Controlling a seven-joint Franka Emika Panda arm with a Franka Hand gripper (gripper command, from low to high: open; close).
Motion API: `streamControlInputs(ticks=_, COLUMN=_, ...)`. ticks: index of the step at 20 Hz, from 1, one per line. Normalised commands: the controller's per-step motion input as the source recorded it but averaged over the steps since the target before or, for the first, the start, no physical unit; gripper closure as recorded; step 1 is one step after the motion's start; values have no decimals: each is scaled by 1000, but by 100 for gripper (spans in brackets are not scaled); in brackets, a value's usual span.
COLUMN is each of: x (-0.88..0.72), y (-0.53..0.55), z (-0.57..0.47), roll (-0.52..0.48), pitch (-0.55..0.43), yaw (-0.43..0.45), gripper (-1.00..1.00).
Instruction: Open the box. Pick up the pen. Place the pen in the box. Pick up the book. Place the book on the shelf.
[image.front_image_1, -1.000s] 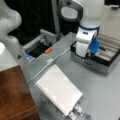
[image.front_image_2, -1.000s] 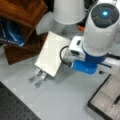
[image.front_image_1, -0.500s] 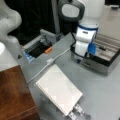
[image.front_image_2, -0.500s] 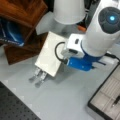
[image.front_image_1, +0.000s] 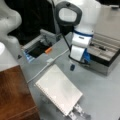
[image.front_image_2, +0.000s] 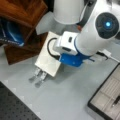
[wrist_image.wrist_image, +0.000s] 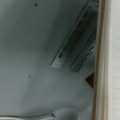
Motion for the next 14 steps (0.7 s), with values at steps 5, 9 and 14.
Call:
streamControlInputs(ticks=5, x=-286, y=-240, z=-7, roll=-548, pitch=-118, yaw=198, gripper=-100)
streamControlInputs(ticks=9, x=-330, y=-182, z=-2, roll=-481, pitch=-109, yaw=176, gripper=-100)
streamControlInputs(ticks=14, x=-359, y=-162, z=-42, roll=-451, pitch=-75, yaw=132, gripper=-100)
